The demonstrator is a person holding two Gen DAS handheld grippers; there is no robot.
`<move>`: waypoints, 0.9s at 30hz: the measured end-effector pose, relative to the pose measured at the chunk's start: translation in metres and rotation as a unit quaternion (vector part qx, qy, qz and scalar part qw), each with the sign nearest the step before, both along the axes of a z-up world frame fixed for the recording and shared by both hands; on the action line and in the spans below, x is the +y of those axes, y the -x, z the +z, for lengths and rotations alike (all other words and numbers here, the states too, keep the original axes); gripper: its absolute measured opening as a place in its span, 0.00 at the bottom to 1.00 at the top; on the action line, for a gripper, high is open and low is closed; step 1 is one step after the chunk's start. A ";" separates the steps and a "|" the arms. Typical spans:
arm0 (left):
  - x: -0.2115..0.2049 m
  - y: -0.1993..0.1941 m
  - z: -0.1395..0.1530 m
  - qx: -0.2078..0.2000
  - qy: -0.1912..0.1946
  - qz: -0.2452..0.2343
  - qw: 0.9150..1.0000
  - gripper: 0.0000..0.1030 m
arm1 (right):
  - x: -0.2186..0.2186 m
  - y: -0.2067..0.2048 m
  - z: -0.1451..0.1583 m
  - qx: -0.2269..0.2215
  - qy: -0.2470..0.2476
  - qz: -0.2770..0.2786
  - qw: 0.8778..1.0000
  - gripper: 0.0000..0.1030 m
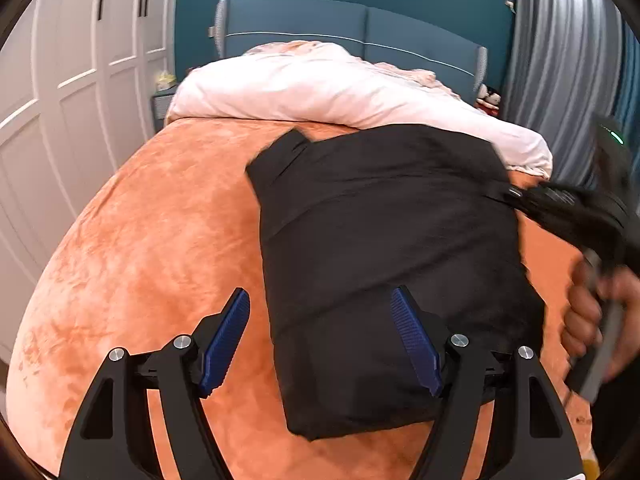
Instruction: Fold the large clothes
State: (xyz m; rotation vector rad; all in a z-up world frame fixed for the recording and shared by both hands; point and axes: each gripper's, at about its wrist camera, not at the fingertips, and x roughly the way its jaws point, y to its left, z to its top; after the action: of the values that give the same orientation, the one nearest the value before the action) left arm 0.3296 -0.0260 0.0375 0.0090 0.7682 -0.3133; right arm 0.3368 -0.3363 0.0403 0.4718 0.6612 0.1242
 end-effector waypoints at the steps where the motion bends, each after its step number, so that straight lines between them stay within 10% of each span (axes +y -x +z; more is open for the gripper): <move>1: -0.006 -0.002 -0.006 0.005 -0.002 -0.006 1.000 0.69 | -0.009 0.010 -0.009 0.007 -0.001 -0.021 1.000 0.02; 7: -0.043 -0.009 -0.051 0.041 0.013 -0.040 0.998 0.77 | -0.032 0.032 -0.106 0.093 0.041 -0.081 0.992 0.03; 15: -0.057 -0.019 -0.066 0.061 0.002 -0.015 0.998 0.79 | -0.033 0.038 -0.083 0.113 0.048 -0.063 0.990 0.11; 23: -0.058 -0.016 -0.065 0.057 -0.008 -0.017 0.998 0.79 | -0.034 0.081 0.000 -0.006 0.025 -0.042 0.999 0.13; 27: -0.062 -0.017 -0.063 0.054 -0.016 -0.015 0.998 0.79 | -0.002 0.034 -0.042 0.069 0.090 -0.004 0.994 0.11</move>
State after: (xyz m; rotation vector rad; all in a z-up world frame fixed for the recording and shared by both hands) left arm 0.3467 -0.0883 -0.0256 0.0335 0.8813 -0.3312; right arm 0.3033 -0.3379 -0.0020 0.3113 0.7982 0.0233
